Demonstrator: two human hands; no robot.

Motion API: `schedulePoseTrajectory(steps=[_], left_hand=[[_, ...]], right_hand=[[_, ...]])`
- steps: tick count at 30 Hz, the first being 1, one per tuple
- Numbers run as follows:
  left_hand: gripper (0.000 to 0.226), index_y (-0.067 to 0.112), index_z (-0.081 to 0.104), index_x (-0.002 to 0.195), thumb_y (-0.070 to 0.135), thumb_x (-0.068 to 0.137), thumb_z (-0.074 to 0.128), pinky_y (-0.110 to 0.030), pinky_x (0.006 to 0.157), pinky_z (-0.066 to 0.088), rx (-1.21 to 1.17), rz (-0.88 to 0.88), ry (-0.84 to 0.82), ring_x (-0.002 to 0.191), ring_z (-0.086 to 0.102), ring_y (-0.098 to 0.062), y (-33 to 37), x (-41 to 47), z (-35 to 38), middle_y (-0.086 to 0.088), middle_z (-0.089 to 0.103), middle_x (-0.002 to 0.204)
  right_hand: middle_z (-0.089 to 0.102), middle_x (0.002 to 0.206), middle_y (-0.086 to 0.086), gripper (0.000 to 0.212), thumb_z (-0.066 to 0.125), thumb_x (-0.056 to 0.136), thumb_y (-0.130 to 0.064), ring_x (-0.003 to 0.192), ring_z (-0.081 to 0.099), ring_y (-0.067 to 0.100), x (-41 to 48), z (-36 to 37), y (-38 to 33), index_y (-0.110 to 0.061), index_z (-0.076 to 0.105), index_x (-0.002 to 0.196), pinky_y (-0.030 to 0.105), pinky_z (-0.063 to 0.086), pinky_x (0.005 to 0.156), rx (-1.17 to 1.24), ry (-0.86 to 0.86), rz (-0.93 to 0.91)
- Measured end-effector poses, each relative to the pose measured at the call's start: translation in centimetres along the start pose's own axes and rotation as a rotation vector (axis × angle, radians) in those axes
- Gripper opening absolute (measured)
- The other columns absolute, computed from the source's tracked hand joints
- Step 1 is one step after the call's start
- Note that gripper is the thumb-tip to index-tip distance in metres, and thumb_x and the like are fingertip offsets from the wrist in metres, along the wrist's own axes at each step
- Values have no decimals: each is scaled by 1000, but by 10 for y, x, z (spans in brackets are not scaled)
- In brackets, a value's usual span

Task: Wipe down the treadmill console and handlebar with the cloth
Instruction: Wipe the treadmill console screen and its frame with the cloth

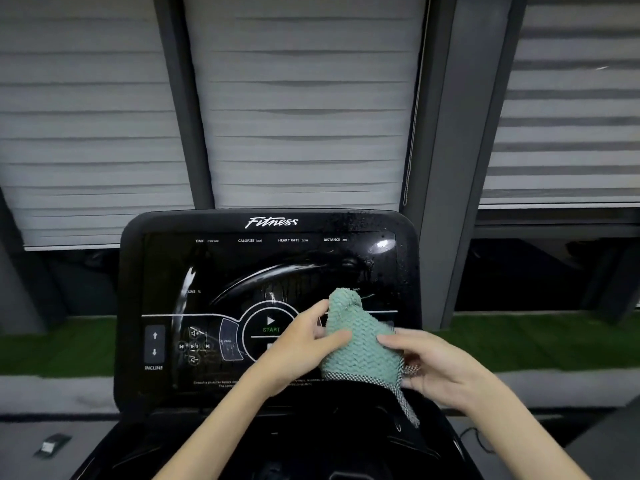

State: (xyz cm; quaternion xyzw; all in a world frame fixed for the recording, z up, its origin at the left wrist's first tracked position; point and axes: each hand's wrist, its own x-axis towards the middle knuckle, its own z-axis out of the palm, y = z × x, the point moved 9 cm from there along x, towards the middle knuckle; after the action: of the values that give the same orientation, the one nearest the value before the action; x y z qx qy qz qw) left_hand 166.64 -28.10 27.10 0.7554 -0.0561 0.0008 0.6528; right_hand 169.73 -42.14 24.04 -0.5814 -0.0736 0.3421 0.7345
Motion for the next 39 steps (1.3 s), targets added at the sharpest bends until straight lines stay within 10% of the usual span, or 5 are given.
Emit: schedulePoseTrajectory(steps=[5,11,18,25,39], left_hand=[[32,26,52,127,8,101,48,-28,64,58,36,125,-20,81,71,-14,25,5,-5,2,74,99],[55,25,69,64,-12,93,42,-13,67,45,87,170,-22,79,65,-4,34,14,-3,7,71,84],[19,15,72,77,20,86,55,-18,70,44,30,157,-59,80,62,-6,36,22,4,7,70,90],[33,20,58,123,18,90,64,-32,88,53,-103,149,35,100,67,-24,25,29,0,-9,73,108],[30,42,57,116,18,97,58,-27,104,41,133,125,64,120,50,-11,8,46,32,2,58,125]], right_hand=[[70,84,15,17,57,87,7,70,65,21,-10,-6,-49,-10,57,90,27,54,55,-144,58,-420],[62,70,5,45,40,89,20,58,58,10,-4,-19,-46,-11,59,62,18,46,44,31,54,-436],[66,96,19,16,52,85,-9,81,57,24,-8,-21,-52,1,64,90,29,53,63,18,-6,-410],[68,112,22,61,73,74,-9,97,68,31,-1,-17,-45,-11,51,130,33,57,77,-24,9,-361],[58,124,29,71,91,59,-11,107,57,37,-1,8,-32,5,56,119,42,54,85,229,-240,-351]])
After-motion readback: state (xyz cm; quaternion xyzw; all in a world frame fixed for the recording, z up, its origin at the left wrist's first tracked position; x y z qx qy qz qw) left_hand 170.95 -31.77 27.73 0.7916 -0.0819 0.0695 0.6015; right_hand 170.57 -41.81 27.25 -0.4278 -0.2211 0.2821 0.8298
